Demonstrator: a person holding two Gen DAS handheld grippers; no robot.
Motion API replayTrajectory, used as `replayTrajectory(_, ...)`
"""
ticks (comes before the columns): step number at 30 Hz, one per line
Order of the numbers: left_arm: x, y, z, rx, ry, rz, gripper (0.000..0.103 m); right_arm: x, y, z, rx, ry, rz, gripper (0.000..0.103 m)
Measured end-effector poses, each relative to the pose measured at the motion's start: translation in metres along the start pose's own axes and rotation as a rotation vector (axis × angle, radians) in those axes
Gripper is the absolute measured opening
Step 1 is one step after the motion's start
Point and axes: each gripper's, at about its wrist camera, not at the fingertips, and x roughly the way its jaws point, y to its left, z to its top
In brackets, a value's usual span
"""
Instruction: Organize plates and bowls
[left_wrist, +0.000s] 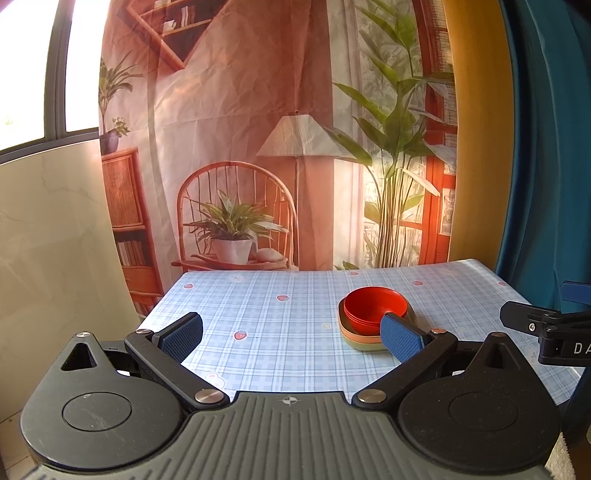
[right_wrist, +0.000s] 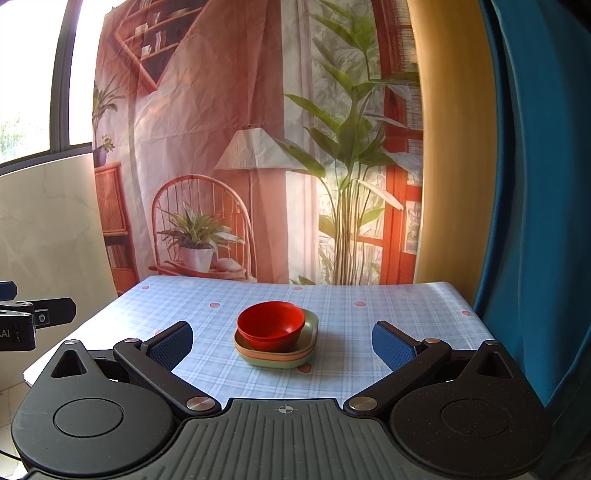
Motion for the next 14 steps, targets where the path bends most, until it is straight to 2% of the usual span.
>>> replayTrajectory(14, 0.0008, 0.0023, -0.0003, 0.003, 0.004, -0.007, 0.103, 0.0014, 0.0003, -0.0063, 0.011, 0.000, 0.000, 0.103)
